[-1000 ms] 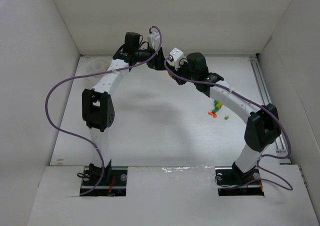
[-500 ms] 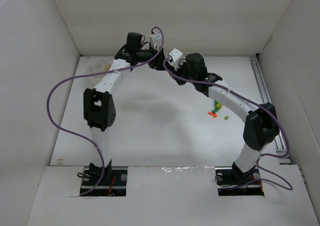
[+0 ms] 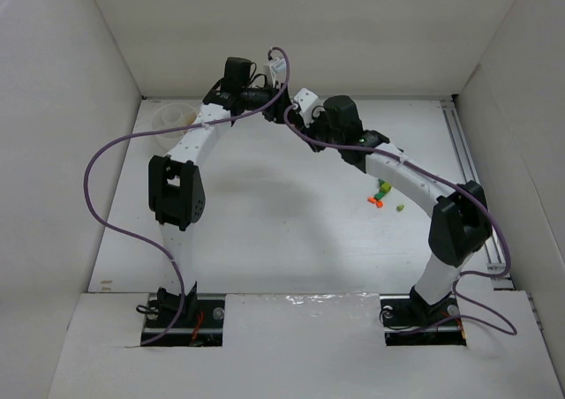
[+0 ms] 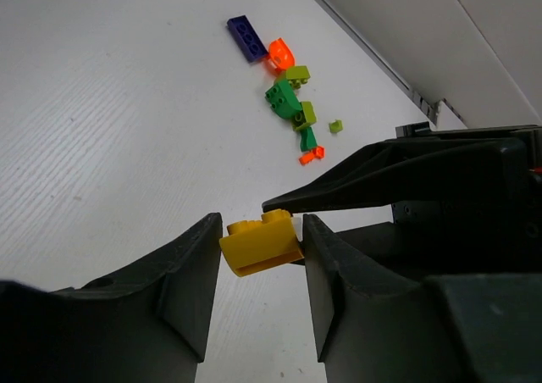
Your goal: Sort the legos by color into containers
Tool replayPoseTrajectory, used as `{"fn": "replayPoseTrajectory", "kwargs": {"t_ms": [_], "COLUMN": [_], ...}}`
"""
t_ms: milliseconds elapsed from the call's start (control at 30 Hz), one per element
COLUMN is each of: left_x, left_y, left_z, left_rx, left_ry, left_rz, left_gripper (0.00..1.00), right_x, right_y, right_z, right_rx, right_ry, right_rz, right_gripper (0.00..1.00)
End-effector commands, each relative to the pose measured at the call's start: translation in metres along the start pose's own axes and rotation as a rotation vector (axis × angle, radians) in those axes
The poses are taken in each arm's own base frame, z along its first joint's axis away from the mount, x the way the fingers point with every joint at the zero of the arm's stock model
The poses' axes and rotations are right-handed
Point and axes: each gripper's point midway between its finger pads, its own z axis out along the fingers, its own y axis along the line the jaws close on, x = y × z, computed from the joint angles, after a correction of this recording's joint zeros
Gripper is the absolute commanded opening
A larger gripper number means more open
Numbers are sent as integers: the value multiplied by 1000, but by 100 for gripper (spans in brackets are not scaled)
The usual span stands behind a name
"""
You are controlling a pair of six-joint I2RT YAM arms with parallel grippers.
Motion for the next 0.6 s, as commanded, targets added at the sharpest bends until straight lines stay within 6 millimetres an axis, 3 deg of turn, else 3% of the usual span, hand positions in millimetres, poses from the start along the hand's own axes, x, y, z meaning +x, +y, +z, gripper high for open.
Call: {"fn": "replayPoseTrajectory", "kwargs": {"t_ms": [0,133,200,367,400,433,467,500,567], "left_x": [-20,-20,-20,-13,-18,-18,-18,-22,-19], "left_y": [-19,-19,-16,-13,-17,-15,-15,-15,-14], "left_z": [-2,-2,-2,-2,-4,-4,-4,-9,-9], "left_rx": [44,44,25,13,14,4,4,-3,-12], "left_ry": [-31,-31,-29,-21,-31,-33,-33,-42,-42], "left_rz": [78,78,70,54,69,69,69,75,72], "left_gripper": [37,11,0,0,0,0,0,0,0], "right_x": [-31,-30,-30,-30,-27,-32,-23,-24,-24], "right_y": [-11,-15,-15,-18,-22,-23,-27,-26,-33], "right_z": [-2,-1,-1,-2,-5,-9,-7,-11,-19], "right_rx": [50,75,75,100,109,114,129,130,147], "right_ry": [-86,-87,-87,-98,-95,-113,-99,-104,-117], "right_rz": [-28,-28,-18,2,16,31,35,49,62], "right_gripper": [2,2,8,21,38,49,57,75,86]}}
